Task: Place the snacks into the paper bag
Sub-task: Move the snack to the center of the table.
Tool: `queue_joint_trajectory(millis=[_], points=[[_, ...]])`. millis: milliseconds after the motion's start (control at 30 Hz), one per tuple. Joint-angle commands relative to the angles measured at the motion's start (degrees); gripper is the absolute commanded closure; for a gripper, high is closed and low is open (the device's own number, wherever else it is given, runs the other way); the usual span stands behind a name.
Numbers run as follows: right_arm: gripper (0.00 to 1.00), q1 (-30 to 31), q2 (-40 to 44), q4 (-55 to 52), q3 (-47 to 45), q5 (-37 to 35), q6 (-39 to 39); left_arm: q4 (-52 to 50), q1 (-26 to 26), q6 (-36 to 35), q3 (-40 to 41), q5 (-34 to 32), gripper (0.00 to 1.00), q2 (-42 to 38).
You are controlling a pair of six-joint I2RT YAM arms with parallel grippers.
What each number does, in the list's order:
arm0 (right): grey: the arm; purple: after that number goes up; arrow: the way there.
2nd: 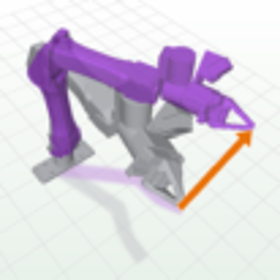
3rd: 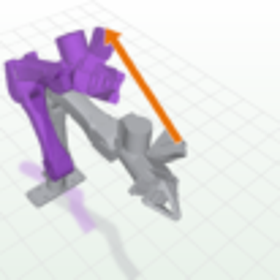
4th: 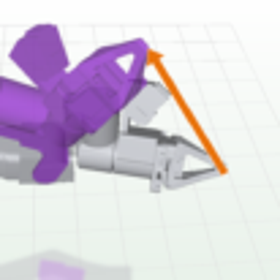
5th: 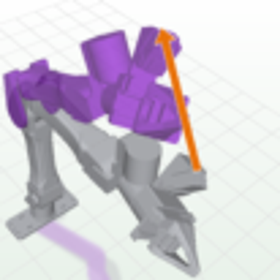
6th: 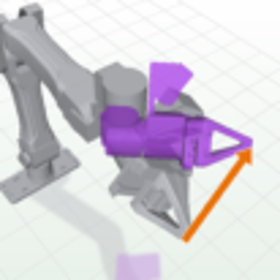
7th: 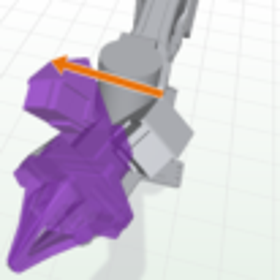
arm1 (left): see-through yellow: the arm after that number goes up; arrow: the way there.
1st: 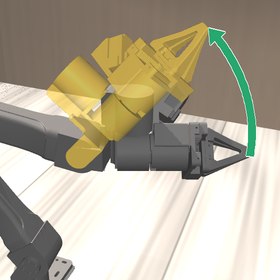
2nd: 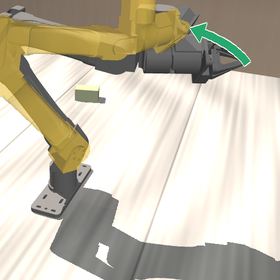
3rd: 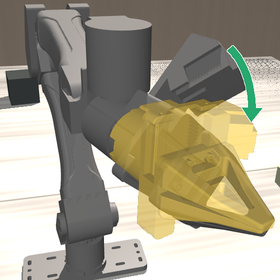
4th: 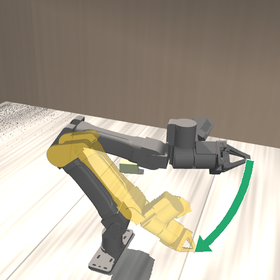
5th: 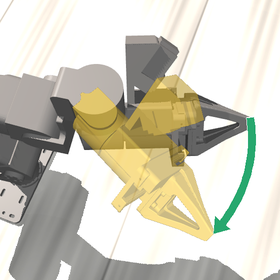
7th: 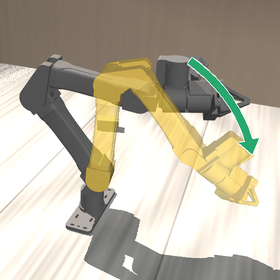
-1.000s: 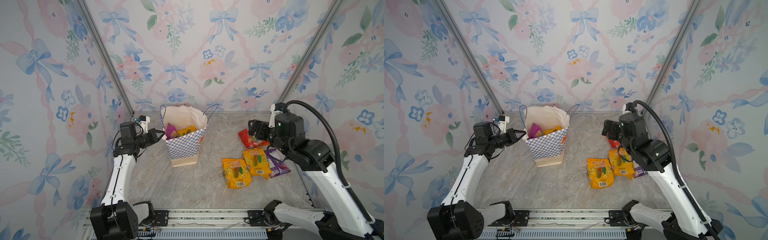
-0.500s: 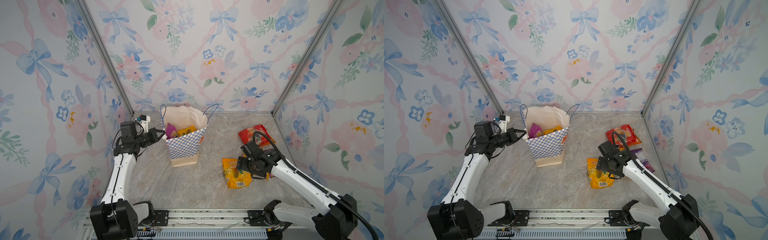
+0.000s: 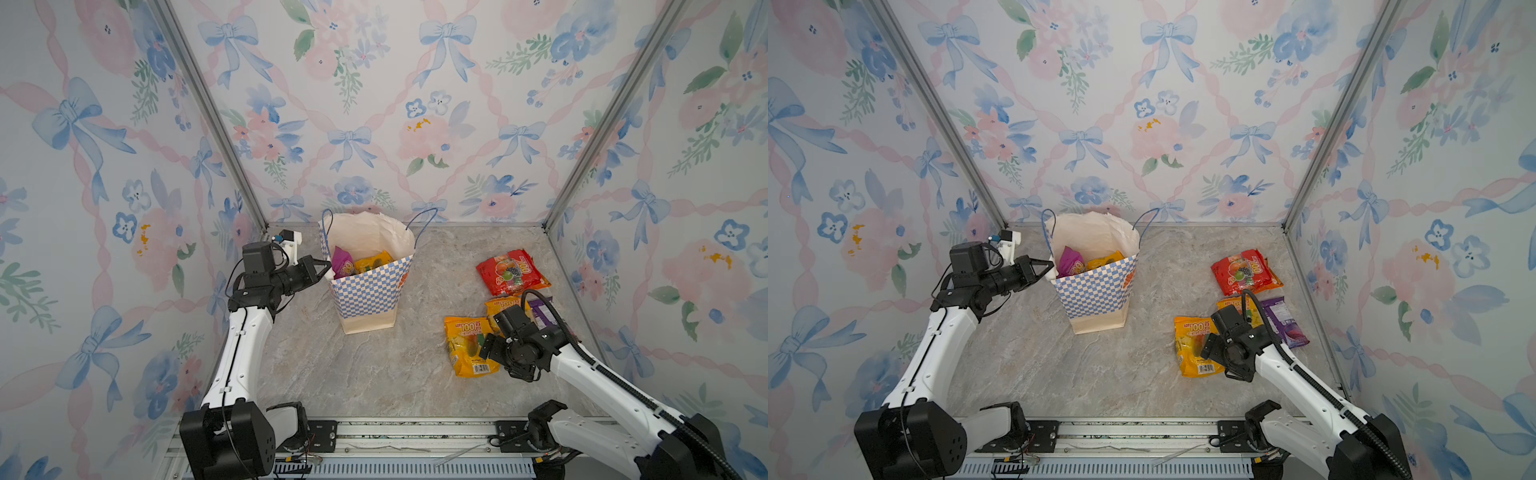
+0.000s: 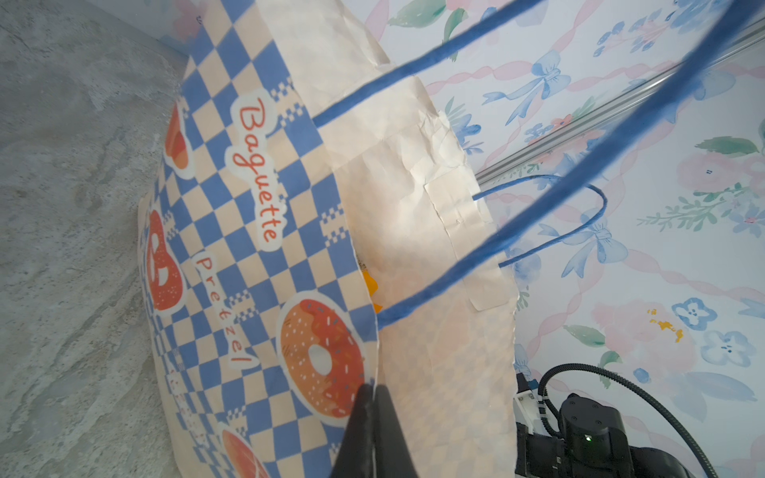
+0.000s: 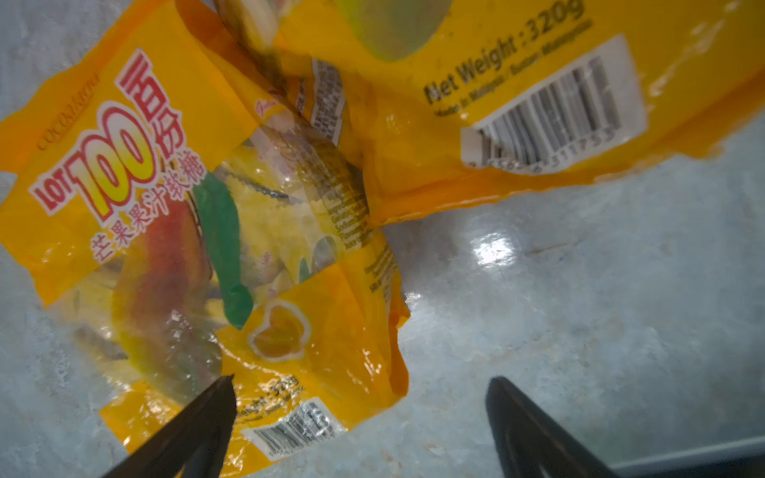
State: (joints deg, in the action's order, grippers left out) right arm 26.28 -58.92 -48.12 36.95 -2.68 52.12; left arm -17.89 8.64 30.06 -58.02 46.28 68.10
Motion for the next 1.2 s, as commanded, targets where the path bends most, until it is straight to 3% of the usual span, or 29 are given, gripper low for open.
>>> queue_joint_trajectory(millis=[0,100,167,400,600,700,933,1167], points=[[0.04,-0.7,-1.9,5.7,-1.3,4.2,-0.5,0.2,-0.4,-0.5,-1.0,0.5,1.00,0.0],[0.00,-0.7,-5.2,10.7,-1.9,7.1,-1.7,0.2,-0.4,-0.5,-0.7,0.5,1.00,-0.2],[0.05,-0.5,-8.2,13.3,-1.5,8.4,-2.6,0.2,-0.4,-0.5,-0.8,0.5,1.00,-0.2],[0.10,5.1,-18.5,14.9,4.5,4.3,-4.4,0.2,-0.4,-0.4,-1.2,0.7,1.00,0.1],[0.36,6.9,-25.6,22.7,7.3,7.8,-4.6,0.3,-0.4,-0.3,-1.2,0.5,1.00,0.0],[0.41,7.5,-28.5,24.2,9.4,9.1,-5.7,0.2,-0.4,-0.3,-1.2,0.7,1.00,-0.1],[0.20,7.6,-30.6,15.8,16.8,6.6,-12.3,0.2,-0.4,-0.4,-1.3,0.7,1.00,-0.2],[0.18,3.3,-29.8,14.1,18.2,6.8,-15.9,0.3,-0.4,-0.7,-0.9,0.6,1.00,-0.5]])
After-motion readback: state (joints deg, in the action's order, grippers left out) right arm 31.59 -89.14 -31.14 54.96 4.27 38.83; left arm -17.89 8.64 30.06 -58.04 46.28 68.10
